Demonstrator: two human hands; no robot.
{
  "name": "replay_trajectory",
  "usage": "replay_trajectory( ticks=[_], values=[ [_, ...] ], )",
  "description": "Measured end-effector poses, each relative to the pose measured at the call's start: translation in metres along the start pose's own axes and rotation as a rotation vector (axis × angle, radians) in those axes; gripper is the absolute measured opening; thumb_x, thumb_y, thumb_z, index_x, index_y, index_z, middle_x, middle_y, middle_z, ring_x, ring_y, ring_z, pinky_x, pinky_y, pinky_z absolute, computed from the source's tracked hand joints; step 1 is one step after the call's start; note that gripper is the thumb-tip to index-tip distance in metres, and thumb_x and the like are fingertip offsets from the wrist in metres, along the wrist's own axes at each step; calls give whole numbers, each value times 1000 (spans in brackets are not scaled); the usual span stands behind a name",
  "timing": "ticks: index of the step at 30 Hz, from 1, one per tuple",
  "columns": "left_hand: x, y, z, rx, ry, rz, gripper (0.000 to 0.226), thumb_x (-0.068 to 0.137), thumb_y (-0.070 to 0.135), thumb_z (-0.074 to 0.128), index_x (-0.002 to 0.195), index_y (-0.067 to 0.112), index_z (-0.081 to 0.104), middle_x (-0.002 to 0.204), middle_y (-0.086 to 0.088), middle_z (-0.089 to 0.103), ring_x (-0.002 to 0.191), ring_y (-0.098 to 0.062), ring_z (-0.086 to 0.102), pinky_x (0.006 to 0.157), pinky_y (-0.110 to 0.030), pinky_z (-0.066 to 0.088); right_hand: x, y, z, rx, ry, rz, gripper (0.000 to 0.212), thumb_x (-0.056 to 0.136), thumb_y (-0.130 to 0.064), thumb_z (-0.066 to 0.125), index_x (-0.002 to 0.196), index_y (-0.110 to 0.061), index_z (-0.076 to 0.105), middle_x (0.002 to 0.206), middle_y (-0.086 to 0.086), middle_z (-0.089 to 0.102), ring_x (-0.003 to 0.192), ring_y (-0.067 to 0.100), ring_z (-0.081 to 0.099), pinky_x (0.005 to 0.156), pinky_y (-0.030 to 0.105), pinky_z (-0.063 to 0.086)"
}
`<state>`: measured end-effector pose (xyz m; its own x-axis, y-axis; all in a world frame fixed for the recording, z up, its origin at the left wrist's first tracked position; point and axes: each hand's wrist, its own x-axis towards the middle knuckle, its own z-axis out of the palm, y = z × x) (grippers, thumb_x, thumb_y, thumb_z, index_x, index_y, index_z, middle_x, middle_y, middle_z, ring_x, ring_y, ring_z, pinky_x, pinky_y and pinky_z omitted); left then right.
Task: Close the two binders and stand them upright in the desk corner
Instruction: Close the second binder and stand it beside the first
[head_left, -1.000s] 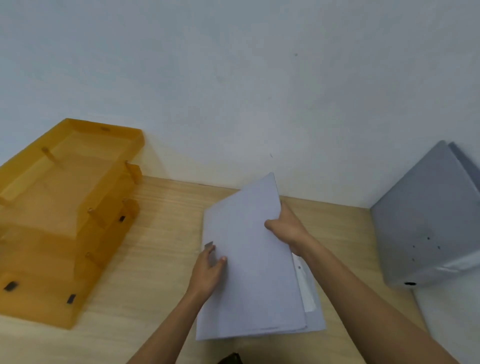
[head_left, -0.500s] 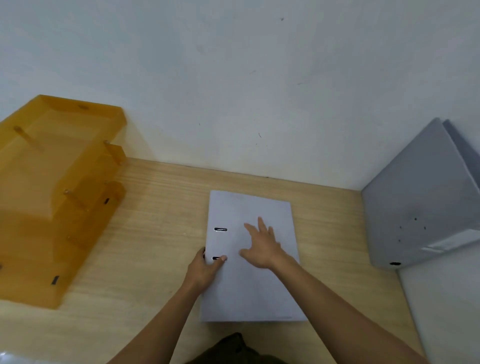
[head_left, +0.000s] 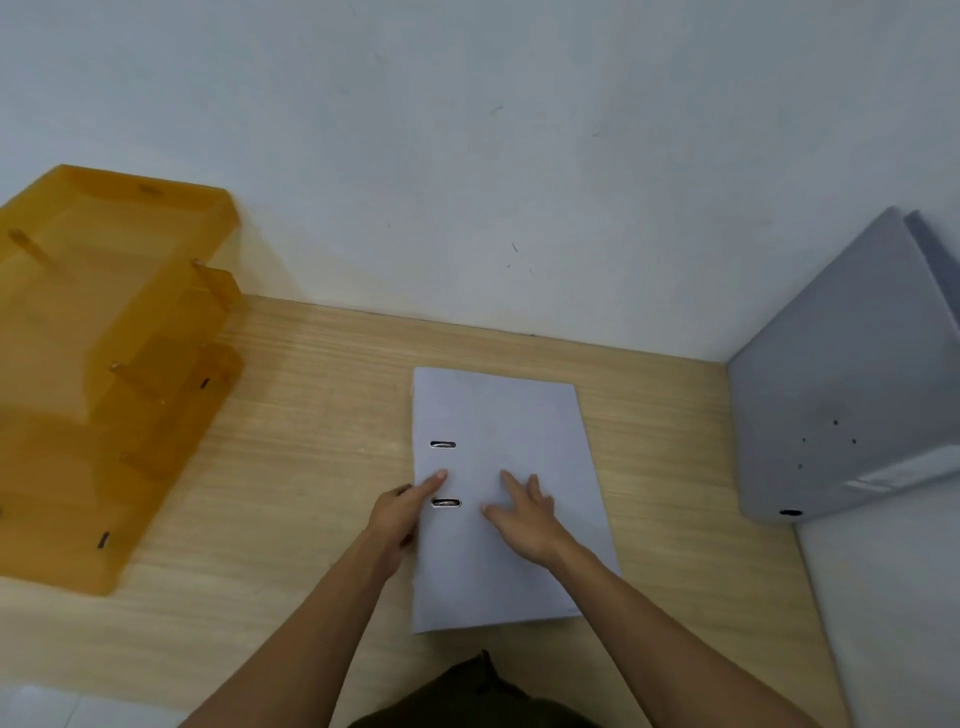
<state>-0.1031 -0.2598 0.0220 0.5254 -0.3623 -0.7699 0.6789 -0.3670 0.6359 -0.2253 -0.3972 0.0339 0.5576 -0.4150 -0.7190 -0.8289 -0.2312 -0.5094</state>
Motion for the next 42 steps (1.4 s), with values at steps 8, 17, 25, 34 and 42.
replay_trajectory(
  ticks=[8,17,25,34,42],
  values=[
    [-44,17,48,-181,-436,9,67,86,74,49,133,28,66,131,-12,71,122,-33,66,110,-55,45,-21,-3,-29,231,124,-27,81,91,-76,25,157,-44,-9,170,-3,-18,155,35,-18,120,66,-6],
    [-84,31,96,-57,-585,204,54,88,41,67,136,18,60,127,-11,73,116,-29,70,99,-48,55,-69,12,-70,438,195,-299,102,74,-92,30,158,-45,-3,170,-14,-2,157,15,1,125,55,7],
    [-112,46,155,367,-704,640,82,83,10,80,151,28,38,137,-1,65,120,-21,67,91,-37,60,-126,41,-132,634,471,-628,68,88,-40,72,147,-31,41,137,-15,61,119,2,63,95,26,56],
    [-111,9,205,692,-781,703,127,81,-6,72,157,39,-19,162,7,34,140,-13,47,106,-43,51,-151,127,-124,692,683,-497,53,81,-23,82,127,-30,59,121,-12,72,113,5,67,90,27,57],
    [-109,-16,253,806,-729,723,130,82,-4,72,151,32,-32,158,4,30,135,-11,42,99,-29,48,-167,168,-126,664,721,-432,60,86,-16,74,136,-38,51,136,-10,64,128,7,59,106,39,51]
  ],
)
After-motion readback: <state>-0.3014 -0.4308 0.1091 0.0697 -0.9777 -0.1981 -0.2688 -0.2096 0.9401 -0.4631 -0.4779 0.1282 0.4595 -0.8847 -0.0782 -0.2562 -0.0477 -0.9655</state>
